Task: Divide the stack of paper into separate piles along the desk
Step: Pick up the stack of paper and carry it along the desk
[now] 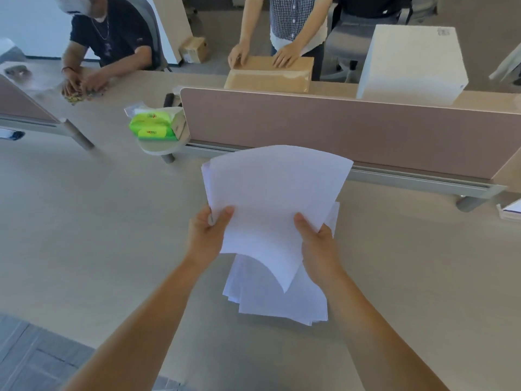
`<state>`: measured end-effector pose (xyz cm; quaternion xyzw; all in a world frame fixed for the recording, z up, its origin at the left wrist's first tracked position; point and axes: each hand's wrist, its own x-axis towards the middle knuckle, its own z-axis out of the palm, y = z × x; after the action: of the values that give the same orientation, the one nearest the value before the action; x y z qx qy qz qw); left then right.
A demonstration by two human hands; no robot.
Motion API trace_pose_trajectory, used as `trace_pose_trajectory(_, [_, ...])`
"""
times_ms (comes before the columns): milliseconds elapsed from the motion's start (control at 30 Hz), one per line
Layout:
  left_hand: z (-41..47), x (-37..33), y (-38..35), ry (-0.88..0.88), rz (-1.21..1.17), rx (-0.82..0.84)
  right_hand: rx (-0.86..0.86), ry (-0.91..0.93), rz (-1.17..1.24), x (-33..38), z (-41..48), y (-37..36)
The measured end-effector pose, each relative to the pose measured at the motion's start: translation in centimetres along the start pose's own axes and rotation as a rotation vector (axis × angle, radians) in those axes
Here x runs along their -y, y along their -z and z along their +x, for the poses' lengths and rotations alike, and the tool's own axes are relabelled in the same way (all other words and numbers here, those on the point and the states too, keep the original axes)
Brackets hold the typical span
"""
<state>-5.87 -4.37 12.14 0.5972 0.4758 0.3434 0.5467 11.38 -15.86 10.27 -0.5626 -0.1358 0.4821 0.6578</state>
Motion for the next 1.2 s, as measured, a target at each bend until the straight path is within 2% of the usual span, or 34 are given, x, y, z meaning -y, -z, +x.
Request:
trace_pose_trajectory(200, [1.1,-0.3,5.5,-0.028,-0.282,0.024,0.044,0.084,-0.110,-0.6,-1.3,-5.5])
trace_pose_trajectory(300, [1.9,-0.1,8.9,-0.022,-0.320,0.041,0.053,0.101,-0.149,-1.3,-1.3,-8.4])
trace_pose_trajectory(467, [2.6,0.4,14.5,-0.067,-0.182,0.229,-0.020,0.107,-0.187,-4.1,-1.1,-14.6])
trace_pose_trajectory(567, [4.1,1.5,18.0,-0.077,-0.130,0.261,-0.066,0.160,-0.237,-5.8,-0.4,-18.2])
trace_pose_trajectory(700, [7.2,5.1,22.5,-0.018,-0.160,0.282,-0.078,0.172,-0.318,-7.0,0.9,-20.8])
trace_pose_trajectory(867, [8.8,7.4,25.0,0.117,-0.091,0.372,-0.129,0.090,-0.341,-8.9,1.0,-21.7])
trace_pose_trajectory(1067, [9.1,6.0,23.2,0.110,0.020,0.227,-0.198,0.153,-0.285,-9.0,0.8,-23.6])
trace_pose_trajectory(1133, [9.1,5.8,23.6,0.077,-0.002,0.235,-0.193,0.180,-0.265,-8.6,0.6,-23.6])
trace_pose_trajectory(1200, [9.1,5.8,24.6,0.024,-0.040,0.311,-0.173,0.177,-0.267,-8.4,0.1,-23.3])
